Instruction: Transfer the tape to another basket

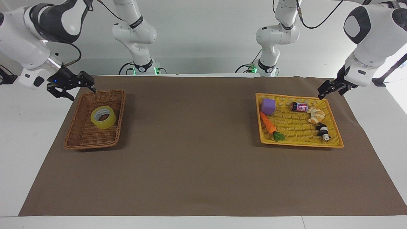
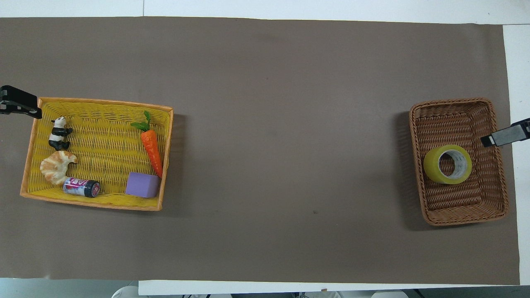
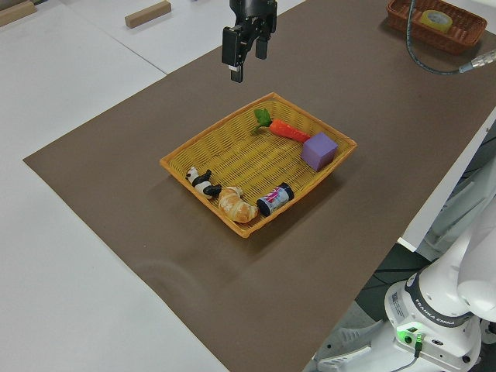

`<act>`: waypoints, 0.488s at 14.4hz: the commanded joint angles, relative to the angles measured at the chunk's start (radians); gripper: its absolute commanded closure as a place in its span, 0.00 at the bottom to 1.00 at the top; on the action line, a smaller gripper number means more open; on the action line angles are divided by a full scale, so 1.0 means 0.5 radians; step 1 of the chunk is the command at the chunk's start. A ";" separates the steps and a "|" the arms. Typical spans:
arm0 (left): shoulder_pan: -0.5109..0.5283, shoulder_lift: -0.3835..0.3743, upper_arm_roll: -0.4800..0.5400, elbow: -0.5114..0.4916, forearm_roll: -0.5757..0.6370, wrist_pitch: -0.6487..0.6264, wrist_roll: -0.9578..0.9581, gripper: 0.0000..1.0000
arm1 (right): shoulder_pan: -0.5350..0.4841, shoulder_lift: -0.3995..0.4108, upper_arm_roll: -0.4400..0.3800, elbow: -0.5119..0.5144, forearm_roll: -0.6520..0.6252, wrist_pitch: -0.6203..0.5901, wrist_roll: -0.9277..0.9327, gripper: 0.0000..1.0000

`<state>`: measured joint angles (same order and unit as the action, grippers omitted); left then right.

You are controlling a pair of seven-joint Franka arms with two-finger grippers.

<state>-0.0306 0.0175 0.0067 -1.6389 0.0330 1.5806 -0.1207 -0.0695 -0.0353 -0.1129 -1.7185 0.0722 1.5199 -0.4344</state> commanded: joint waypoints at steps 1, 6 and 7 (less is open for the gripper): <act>-0.015 -0.016 0.023 -0.066 -0.029 0.060 0.021 0.00 | 0.080 -0.024 -0.004 0.147 -0.101 -0.210 0.303 0.00; -0.059 -0.020 0.008 -0.063 -0.026 0.039 0.014 0.00 | 0.093 -0.043 0.002 0.356 -0.261 -0.328 0.387 0.00; -0.046 -0.020 0.011 -0.063 -0.026 0.042 0.014 0.00 | 0.093 -0.034 -0.004 0.366 -0.249 -0.315 0.390 0.00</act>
<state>-0.0526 0.0179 -0.0010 -1.6545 0.0280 1.5882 -0.1194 -0.0188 -0.0731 -0.1155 -1.5710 -0.0404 1.3621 -0.2581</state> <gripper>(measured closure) 0.000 0.000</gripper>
